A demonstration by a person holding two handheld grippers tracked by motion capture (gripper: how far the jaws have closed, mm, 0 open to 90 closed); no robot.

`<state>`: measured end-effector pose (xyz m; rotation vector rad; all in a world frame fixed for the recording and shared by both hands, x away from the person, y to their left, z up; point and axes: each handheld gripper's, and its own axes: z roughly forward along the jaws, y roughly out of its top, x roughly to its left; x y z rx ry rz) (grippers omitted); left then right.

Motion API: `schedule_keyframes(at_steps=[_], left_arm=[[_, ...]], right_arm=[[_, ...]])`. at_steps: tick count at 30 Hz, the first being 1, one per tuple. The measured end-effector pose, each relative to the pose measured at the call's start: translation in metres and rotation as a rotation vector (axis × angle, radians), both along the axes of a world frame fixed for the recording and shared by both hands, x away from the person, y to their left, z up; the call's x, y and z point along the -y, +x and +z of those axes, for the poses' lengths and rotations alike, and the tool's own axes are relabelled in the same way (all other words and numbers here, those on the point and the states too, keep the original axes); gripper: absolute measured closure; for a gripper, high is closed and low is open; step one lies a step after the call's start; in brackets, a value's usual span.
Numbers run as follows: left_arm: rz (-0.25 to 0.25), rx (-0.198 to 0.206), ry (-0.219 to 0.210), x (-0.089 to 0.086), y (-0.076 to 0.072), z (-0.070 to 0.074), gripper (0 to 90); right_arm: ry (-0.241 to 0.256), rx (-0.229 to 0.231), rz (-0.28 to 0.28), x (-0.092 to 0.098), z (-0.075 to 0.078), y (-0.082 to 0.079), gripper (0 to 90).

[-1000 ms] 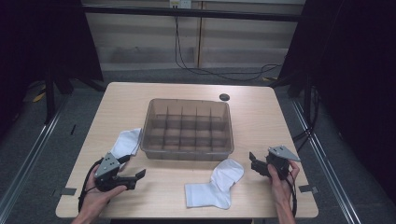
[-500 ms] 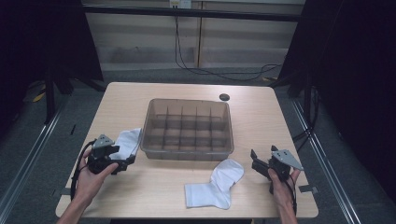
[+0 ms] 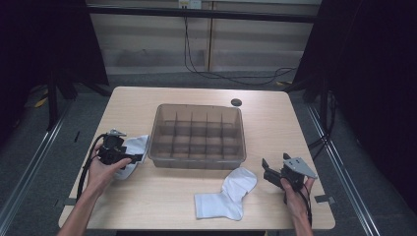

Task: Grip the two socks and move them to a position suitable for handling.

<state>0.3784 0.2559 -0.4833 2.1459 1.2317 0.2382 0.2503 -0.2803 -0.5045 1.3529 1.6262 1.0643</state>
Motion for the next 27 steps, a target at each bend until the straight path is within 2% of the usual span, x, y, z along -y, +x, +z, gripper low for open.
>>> schedule_keyframes(at_steps=[2,4,6,9,12,18,22,25,27], left_arm=[[0.000,-0.010,0.007,0.0020,0.0031,-0.0041,20.5],[0.013,0.002,0.042,0.0034,0.0045,-0.0079,18.9],[0.015,0.002,0.044,0.0030,0.0059,-0.0096,17.3],[-0.005,0.025,0.101,0.0070,0.0034,-0.0109,17.3],[-0.010,0.024,0.121,0.0093,0.0038,-0.0107,17.0],[0.002,0.006,0.140,0.0069,0.0065,-0.0069,27.7],[-0.005,-0.019,0.155,0.0075,0.0099,-0.0045,28.3],[0.013,-0.013,0.149,0.0041,0.0089,-0.0037,36.4],[0.023,-0.016,0.146,0.0020,0.0081,-0.0022,45.2]], right_arm=[[0.000,-0.003,0.004,0.0001,0.0000,0.0004,17.8],[0.000,-0.003,0.004,0.0001,0.0000,0.0003,17.8],[-0.004,-0.003,0.012,-0.0004,-0.0001,0.0003,17.9],[-0.004,-0.007,0.016,-0.0006,0.0000,0.0007,17.9],[-0.005,-0.006,0.016,-0.0004,-0.0001,0.0006,18.4],[-0.014,-0.008,0.015,-0.0015,-0.0001,0.0002,18.6],[-0.009,-0.010,0.017,-0.0009,0.0000,0.0003,18.6],[-0.010,-0.011,0.018,-0.0011,-0.0001,0.0005,18.6],[-0.015,-0.011,0.019,-0.0014,-0.0001,0.0005,18.6]])
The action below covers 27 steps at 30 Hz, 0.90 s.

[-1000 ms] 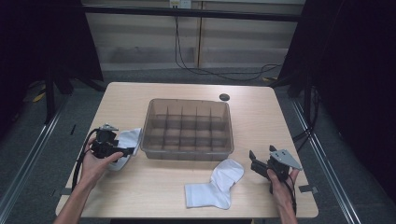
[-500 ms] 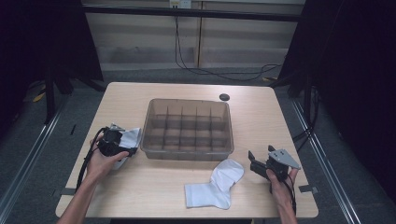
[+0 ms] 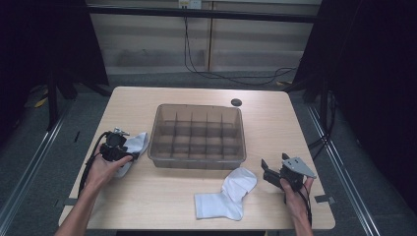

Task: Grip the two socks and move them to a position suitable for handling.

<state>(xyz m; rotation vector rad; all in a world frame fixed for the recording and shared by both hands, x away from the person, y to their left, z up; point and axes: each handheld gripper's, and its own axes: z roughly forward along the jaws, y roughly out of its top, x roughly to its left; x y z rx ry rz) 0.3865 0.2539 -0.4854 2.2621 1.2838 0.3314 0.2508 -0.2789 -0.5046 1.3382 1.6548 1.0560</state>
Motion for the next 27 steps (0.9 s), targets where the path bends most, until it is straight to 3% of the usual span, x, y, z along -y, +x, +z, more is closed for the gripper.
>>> schedule_keyframes(at_steps=[2,8,12,17,22,27], left_arm=[[0.007,-0.009,-0.002,-0.002,0.000,0.001,55.3],[0.024,-0.031,-0.031,-0.005,-0.001,0.002,73.6],[0.061,-0.045,-0.098,-0.010,-0.003,0.001,76.5],[0.040,-0.070,-0.129,-0.016,-0.005,0.001,77.1],[0.050,-0.085,-0.169,-0.022,-0.008,0.001,77.1],[0.049,-0.088,-0.241,-0.026,-0.014,0.007,77.1]], right_arm=[[-0.003,0.000,0.001,0.000,0.000,0.000,18.5],[-0.003,-0.003,0.006,0.000,0.000,0.000,18.5],[0.000,-0.004,0.002,0.000,0.000,0.000,18.5],[0.003,-0.005,0.004,0.000,0.000,0.001,18.5],[0.004,-0.007,0.005,0.000,0.000,0.001,18.5],[0.007,-0.008,0.005,0.001,0.000,0.001,18.5]])
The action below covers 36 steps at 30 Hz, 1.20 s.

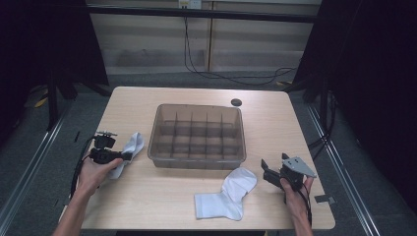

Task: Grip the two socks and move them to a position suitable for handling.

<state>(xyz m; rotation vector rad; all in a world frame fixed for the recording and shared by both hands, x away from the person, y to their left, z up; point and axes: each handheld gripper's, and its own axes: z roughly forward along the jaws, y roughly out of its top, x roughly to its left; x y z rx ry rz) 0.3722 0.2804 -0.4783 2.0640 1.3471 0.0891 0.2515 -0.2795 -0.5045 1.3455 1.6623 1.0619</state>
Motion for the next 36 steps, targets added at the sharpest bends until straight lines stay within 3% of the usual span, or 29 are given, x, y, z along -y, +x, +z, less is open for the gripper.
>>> schedule_keyframes(at_steps=[10,15,18,30,34,36], left_arm=[[-0.051,0.018,-0.067,-0.002,-0.013,0.016,77.2],[-0.102,0.040,-0.074,-0.002,-0.023,0.025,77.5],[-0.132,0.040,-0.119,-0.004,-0.030,0.030,77.6],[-0.148,0.050,-0.146,-0.003,-0.058,0.039,77.5],[-0.176,0.043,-0.162,-0.001,-0.070,0.041,77.4],[-0.184,0.053,-0.149,0.002,-0.077,0.043,77.4]], right_arm=[[0.000,0.000,0.001,0.000,0.000,0.000,18.5],[0.000,-0.002,0.001,0.000,0.000,0.000,18.5],[-0.006,0.001,0.000,-0.001,0.000,0.000,18.5],[-0.002,-0.004,0.002,0.000,0.000,0.000,18.4],[-0.004,-0.003,0.004,0.000,0.000,0.000,18.4],[0.001,-0.006,0.007,0.000,0.000,0.000,18.4]])
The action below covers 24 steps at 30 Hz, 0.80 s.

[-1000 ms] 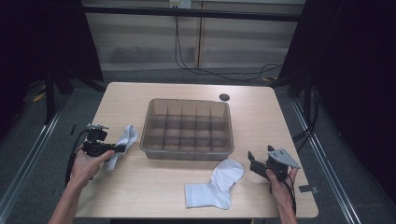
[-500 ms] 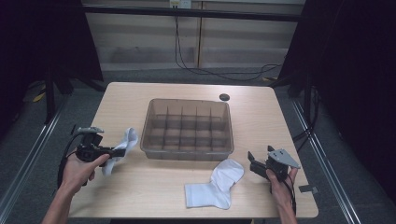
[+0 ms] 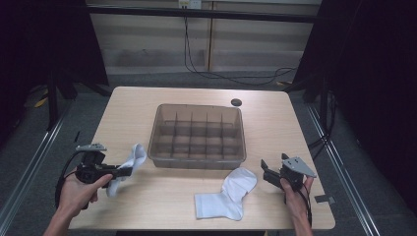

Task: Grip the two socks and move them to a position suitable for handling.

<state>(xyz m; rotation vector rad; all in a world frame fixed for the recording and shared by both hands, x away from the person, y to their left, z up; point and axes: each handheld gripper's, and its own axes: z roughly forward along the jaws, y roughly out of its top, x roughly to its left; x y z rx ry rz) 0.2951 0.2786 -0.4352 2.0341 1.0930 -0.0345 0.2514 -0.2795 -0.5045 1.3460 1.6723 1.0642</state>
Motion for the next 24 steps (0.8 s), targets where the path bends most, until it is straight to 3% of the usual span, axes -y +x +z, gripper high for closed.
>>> schedule_keyframes(at_steps=[6,9,16,24], left_arm=[[-0.111,-0.005,-0.002,0.023,-0.016,-0.006,77.1],[-0.157,-0.014,0.020,0.038,-0.019,-0.010,77.1],[-0.213,-0.035,0.006,0.061,-0.021,-0.010,77.1],[-0.290,-0.056,0.020,0.093,-0.023,-0.020,76.9]], right_arm=[[-0.006,0.001,-0.003,0.000,0.000,0.000,18.4],[-0.005,-0.001,-0.003,0.000,0.000,0.000,18.3],[-0.006,0.002,-0.003,0.000,0.000,0.000,18.2],[-0.004,0.000,0.000,0.000,0.000,0.000,18.1]])
